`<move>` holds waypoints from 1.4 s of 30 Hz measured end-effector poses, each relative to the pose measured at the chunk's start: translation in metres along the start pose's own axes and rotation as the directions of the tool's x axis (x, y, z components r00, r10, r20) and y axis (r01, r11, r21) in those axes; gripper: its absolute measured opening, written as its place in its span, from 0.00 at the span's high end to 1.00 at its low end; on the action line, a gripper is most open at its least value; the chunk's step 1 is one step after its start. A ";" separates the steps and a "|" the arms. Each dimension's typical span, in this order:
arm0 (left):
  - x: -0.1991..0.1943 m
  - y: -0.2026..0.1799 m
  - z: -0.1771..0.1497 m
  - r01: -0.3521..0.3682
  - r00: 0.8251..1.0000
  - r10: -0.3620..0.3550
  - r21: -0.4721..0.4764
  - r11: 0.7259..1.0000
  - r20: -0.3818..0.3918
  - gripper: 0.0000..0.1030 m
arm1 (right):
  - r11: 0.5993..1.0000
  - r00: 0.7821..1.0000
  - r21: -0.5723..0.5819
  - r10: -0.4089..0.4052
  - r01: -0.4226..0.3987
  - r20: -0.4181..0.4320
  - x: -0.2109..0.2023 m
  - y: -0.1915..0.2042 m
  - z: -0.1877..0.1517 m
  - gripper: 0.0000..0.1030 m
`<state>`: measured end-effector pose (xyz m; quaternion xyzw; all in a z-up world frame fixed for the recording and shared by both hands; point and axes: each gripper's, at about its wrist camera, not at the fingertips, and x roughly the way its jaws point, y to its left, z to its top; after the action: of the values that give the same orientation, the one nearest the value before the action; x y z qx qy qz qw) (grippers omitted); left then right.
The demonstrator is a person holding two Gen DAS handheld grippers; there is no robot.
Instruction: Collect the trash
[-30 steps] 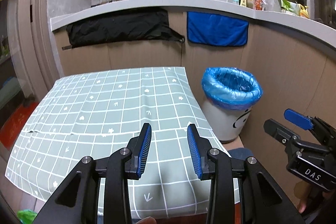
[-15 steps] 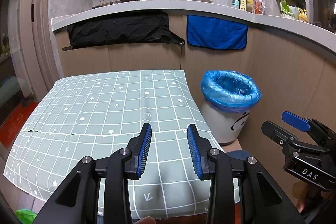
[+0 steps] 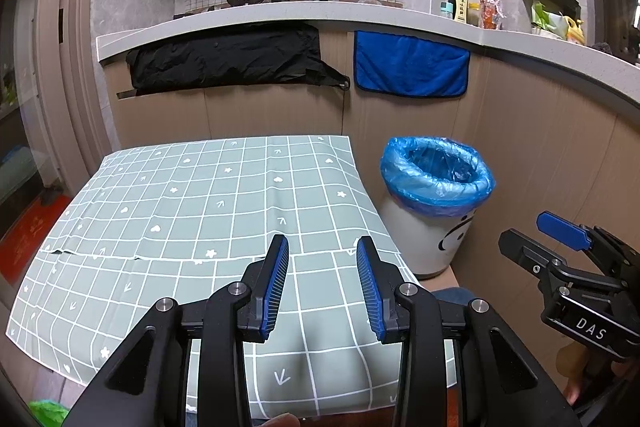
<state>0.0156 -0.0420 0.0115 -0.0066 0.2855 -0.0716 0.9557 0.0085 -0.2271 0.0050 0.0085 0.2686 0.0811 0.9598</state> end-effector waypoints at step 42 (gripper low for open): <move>0.001 0.001 -0.001 0.012 1.000 -0.012 -0.002 1.000 -0.012 0.64 | 1.000 1.000 -0.010 -0.009 0.009 0.003 -0.004 -0.005 0.005 0.34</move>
<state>0.0160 -0.0414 0.0100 -0.0086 0.2913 -0.0773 0.9535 0.0085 -0.2329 0.0107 0.0025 0.2669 0.0783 0.9605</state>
